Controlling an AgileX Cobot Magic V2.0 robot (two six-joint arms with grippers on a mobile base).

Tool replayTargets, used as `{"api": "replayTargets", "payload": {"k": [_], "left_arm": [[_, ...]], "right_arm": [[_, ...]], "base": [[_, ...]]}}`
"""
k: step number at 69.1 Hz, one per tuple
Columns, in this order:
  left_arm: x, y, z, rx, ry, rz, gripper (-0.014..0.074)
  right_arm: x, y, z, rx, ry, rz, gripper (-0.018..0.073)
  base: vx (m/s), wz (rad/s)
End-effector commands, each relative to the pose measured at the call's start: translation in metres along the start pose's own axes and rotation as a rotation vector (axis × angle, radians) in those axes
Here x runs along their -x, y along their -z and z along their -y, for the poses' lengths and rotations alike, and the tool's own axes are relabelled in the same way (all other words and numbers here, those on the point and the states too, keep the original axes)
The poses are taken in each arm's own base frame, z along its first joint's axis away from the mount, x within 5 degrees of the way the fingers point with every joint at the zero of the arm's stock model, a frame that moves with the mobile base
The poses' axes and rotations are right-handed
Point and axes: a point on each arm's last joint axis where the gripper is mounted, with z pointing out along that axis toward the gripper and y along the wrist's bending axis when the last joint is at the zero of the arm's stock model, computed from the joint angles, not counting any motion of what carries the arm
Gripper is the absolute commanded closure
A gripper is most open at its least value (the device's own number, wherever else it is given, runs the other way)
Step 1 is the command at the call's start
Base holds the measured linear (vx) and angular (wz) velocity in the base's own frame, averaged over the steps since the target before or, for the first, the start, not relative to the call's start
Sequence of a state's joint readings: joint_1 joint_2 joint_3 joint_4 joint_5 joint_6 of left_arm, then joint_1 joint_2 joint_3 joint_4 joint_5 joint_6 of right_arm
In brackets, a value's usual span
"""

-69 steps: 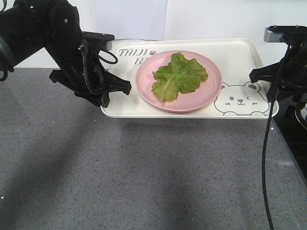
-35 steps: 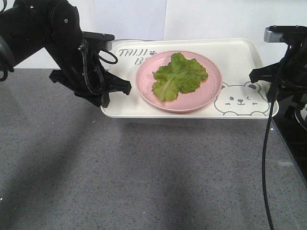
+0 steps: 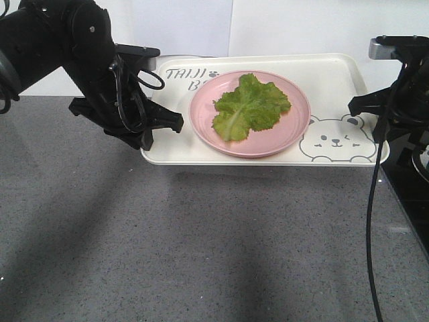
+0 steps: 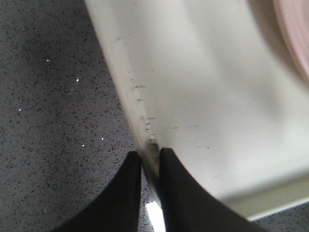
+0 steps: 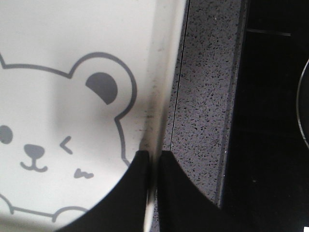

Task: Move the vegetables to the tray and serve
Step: 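Hold the tray with both grippers while driving to the stove counter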

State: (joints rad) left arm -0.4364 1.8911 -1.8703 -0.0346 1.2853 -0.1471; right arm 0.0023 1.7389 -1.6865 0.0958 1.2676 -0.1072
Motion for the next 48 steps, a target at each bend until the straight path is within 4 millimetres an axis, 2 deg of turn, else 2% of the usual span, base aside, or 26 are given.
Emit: {"api": "replayTargets", "payload": {"k": [1, 48], "left_arm": [[0.0005, 0.0420, 0.0147, -0.087, -0.029, 0.134, 0.0602], [0.0005, 0.0420, 0.0147, -0.087, -0.029, 0.134, 0.0602]], "right_arm": [[-0.0015, 0.0314, -0.0092, 0.038, 0.032, 0.082, 0.0565], [-0.0015, 0.0314, -0.0092, 0.038, 0.032, 0.082, 0.0565]], "base": [[0.00, 0.00], [0.00, 0.00]]}}
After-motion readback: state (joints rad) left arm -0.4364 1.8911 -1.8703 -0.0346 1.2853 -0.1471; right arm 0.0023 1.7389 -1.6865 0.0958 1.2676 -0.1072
